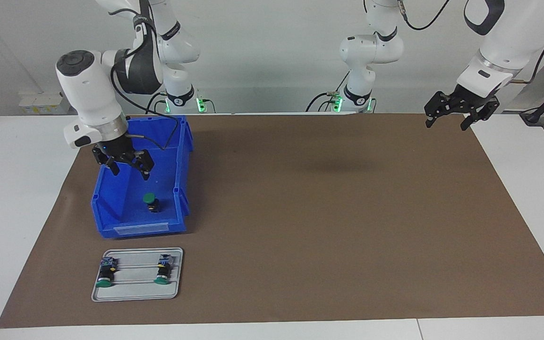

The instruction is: Place and press button with both arms

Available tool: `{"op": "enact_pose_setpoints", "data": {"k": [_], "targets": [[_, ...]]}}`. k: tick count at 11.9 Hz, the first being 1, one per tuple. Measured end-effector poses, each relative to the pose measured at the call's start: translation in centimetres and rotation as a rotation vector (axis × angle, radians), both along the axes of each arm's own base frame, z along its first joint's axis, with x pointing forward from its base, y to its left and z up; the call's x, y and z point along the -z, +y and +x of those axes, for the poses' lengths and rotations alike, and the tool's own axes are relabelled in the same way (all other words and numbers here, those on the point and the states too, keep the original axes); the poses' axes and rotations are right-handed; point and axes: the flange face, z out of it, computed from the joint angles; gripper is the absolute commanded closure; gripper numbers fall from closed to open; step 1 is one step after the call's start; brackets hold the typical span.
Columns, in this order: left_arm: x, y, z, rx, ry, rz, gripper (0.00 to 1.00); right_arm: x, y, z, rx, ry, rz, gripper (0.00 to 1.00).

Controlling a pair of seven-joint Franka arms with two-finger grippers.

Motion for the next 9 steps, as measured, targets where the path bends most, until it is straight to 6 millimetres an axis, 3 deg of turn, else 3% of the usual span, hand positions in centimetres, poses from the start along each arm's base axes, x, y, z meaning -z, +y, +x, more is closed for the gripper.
{"op": "enact_pose_setpoints", "data": {"k": [5, 7, 9], "targets": [[0.0, 0.0, 0.0, 0.000, 0.000, 0.000, 0.00, -8.1, -0.2, -0.8, -0.082, 0.070, 0.025, 0.01], [0.0, 0.0, 0.0, 0.000, 0.000, 0.000, 0.00, -9.7, -0.1, -1.2, -0.126, 0.086, 0.029, 0.01], [0.0, 0.0, 0.0, 0.000, 0.000, 0.000, 0.00, -10.0, 0.3, -1.3, -0.141, 0.089, 0.044, 0.01]]}}
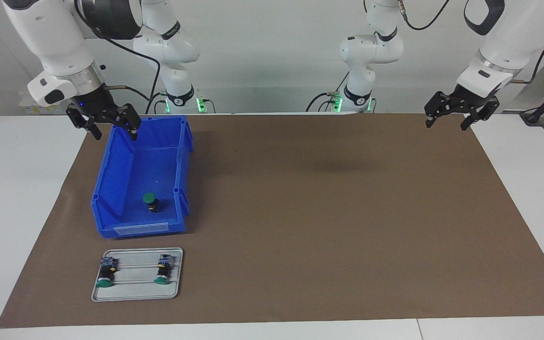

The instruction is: Place and press button with both arms

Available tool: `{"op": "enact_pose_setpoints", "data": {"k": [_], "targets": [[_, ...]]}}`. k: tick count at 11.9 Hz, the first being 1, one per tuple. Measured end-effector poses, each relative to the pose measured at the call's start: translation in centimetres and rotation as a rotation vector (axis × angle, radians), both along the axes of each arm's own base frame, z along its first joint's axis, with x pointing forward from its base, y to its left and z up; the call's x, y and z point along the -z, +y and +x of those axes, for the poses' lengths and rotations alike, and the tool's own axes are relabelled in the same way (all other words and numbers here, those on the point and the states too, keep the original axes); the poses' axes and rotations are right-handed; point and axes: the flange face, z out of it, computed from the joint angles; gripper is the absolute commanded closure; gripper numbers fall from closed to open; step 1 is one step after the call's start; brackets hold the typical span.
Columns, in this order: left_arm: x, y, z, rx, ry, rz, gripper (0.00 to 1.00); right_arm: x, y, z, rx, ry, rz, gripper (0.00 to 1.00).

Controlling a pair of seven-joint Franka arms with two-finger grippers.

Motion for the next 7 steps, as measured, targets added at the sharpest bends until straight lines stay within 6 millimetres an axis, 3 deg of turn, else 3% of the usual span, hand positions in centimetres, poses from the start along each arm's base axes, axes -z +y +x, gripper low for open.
{"op": "enact_pose_setpoints", "data": {"k": [7], "targets": [[0.00, 0.00, 0.00, 0.000, 0.000, 0.000, 0.00, -0.77, -0.23, 0.40, 0.004, -0.018, 0.003, 0.01]]}}
